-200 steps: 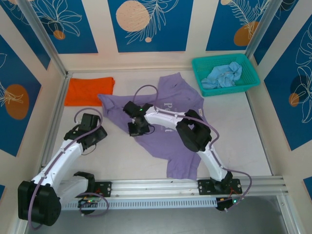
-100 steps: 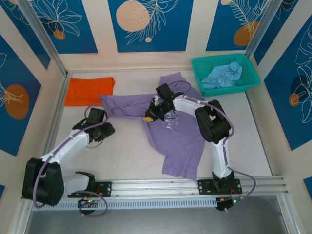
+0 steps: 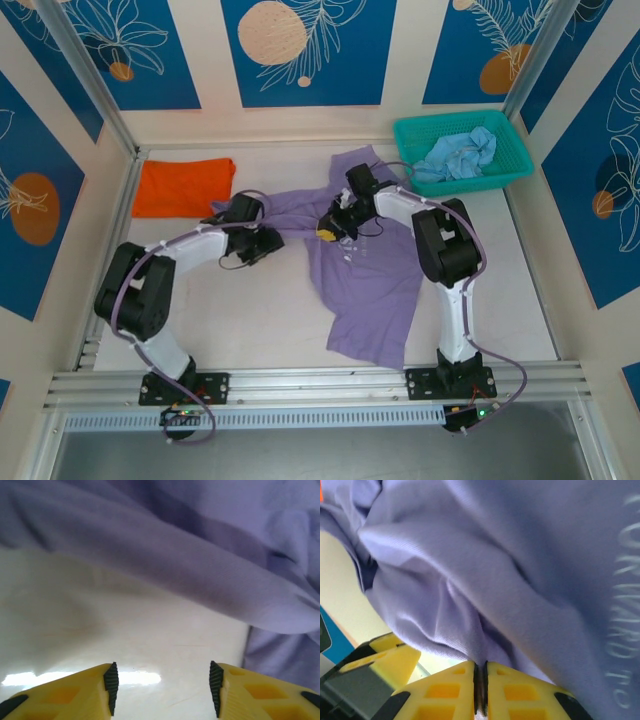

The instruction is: Fold and stack the t-shirts

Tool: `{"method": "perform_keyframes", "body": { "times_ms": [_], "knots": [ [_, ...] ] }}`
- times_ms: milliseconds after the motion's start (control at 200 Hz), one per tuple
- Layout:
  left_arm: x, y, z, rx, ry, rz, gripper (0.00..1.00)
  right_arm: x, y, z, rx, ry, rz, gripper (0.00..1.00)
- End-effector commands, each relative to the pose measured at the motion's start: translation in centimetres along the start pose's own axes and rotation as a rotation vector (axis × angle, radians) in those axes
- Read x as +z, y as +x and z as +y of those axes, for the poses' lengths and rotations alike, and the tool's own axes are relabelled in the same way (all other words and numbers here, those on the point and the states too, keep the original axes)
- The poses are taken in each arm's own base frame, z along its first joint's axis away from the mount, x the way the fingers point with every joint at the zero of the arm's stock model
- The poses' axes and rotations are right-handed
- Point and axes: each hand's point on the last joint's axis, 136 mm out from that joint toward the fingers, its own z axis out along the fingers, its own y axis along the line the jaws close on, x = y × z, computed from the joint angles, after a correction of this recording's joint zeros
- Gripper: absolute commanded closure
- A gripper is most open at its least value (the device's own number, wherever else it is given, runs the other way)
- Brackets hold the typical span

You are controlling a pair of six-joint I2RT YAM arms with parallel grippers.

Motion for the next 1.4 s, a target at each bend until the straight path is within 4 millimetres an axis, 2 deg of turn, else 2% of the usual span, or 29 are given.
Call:
{"method": "perform_keyframes", "body": {
  "times_ms": [0,110,420,575,705,815,945,1025,1155,1240,1395],
  "knots": [
    [1.6,0.1,-3.2,-0.061,0.126,0.061,0.47,-0.1,-0.8,-2.6,0.041,0.071,-0.009,0.83],
    [2.7,1.0,-6.0,-0.037,0.196,0.104,0.48,-0.2,-1.3,-3.5,0.063,0.068,-0.013,0.82],
    [5.9,5.6,-10.1,-0.009,0.259,0.249,0.48,-0.1,-1.7,-4.6,0.086,0.054,-0.008,0.79],
    [6.9,5.6,-9.3,-0.034,0.213,0.233,0.73,-0.2,-1.5,-4.7,0.087,0.048,-0.004,0.78],
    [5.6,4.6,-8.2,0.009,0.126,0.162,1.0,-0.5,-1.4,-4.8,0.081,0.054,-0.009,0.78],
    [2.9,2.9,-7.2,0.099,0.006,0.054,1.0,-0.8,-1.1,-4.6,0.067,0.062,-0.019,0.74],
    [-1.2,1.4,-7.3,0.22,-0.103,-0.061,1.0,-0.9,-0.7,-4.3,0.051,0.062,-0.027,0.71],
    [-3.6,1.3,-7.9,0.299,-0.161,-0.111,1.0,-0.9,-0.2,-3.7,0.034,0.043,-0.028,0.68],
    [-6.6,2.0,-9.1,0.425,-0.243,-0.167,1.0,-1.5,1.2,-2.5,-0.017,-0.008,-0.049,0.52],
    [-6.2,2.9,-9.4,0.499,-0.3,-0.168,0.99,-1.9,2.3,-3.7,-0.012,0.022,-0.067,0.48],
    [-2.5,3.6,-9.5,0.544,-0.369,-0.089,0.97,-3.0,3.9,-7.5,0.062,0.094,-0.098,0.51]
  ]
}}
